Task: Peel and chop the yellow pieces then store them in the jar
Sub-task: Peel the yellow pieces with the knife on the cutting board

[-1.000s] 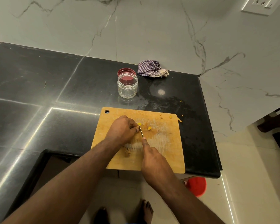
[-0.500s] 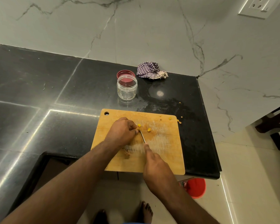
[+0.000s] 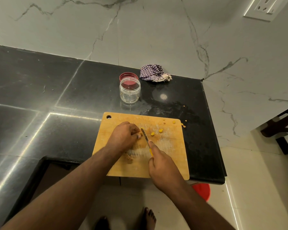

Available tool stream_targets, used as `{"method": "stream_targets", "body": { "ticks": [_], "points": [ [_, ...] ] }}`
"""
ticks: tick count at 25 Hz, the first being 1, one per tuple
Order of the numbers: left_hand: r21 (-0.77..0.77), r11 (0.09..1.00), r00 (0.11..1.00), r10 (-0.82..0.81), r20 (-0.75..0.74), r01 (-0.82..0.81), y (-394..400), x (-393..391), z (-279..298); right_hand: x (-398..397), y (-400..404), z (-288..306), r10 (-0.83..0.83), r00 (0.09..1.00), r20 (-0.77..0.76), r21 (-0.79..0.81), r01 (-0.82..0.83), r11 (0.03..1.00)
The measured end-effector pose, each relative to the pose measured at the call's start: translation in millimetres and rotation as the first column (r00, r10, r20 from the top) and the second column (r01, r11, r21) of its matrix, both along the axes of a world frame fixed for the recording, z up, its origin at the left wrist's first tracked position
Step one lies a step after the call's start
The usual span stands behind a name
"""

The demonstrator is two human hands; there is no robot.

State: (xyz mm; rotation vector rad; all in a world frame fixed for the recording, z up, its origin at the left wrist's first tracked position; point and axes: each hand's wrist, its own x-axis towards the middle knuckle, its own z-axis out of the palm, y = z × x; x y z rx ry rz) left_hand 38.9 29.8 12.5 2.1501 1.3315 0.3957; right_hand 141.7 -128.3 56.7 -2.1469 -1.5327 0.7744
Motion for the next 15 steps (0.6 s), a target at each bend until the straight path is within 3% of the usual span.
{"method": "stream_targets", "body": {
  "ticks": [9, 15],
  "points": [
    [-0.017, 1.0, 1.0, 0.004, 0.019, -0.004, 1, 0, 0, -6, 6, -6, 0.042, 0.99, 0.131, -0.045, -0.037, 0.998],
    [0.002, 1.0, 0.999, -0.023, 0.022, 0.023, 1, -1, 0, -2, 20, -2, 0.102, 0.986, 0.131, -0.121, -0.086, 0.989]
  ]
}}
